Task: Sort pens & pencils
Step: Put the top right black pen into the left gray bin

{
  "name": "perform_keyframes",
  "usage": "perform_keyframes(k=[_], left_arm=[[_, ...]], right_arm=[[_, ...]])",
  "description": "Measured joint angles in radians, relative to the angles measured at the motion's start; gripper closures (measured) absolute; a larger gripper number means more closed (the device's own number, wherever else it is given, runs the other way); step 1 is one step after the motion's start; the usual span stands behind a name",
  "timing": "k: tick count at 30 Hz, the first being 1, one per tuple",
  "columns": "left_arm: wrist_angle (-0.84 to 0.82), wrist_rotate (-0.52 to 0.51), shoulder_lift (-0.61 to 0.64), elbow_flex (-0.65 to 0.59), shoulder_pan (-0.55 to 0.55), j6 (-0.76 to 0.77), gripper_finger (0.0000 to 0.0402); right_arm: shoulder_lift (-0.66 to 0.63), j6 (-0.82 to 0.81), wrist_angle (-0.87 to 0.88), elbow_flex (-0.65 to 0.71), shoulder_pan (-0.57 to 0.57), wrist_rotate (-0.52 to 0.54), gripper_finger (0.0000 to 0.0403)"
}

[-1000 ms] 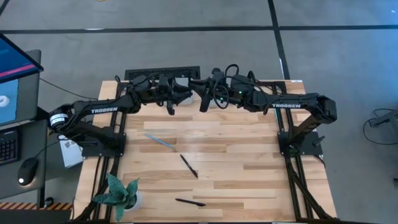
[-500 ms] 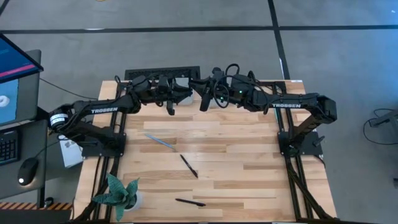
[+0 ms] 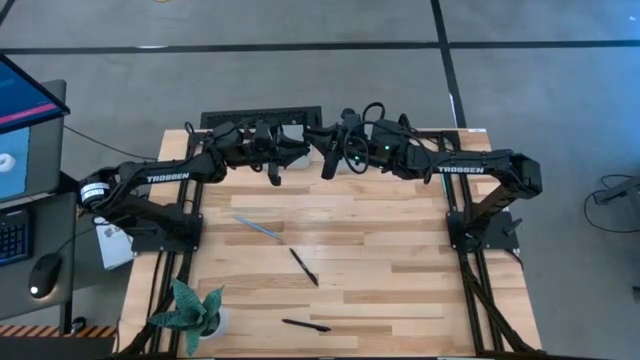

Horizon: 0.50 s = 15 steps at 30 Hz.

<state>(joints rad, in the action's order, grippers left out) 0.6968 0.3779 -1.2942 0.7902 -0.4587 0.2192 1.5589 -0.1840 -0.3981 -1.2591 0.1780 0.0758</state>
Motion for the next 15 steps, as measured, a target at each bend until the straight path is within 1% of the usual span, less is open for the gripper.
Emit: perform_keyframes(k=[15], left_arm=[[-0.002,0.0,0.0,0.0,0.0,-0.005,0.035]], right_arm=[[0.0,0.001,0.0,0.0,-0.001,0.0,0.0337]])
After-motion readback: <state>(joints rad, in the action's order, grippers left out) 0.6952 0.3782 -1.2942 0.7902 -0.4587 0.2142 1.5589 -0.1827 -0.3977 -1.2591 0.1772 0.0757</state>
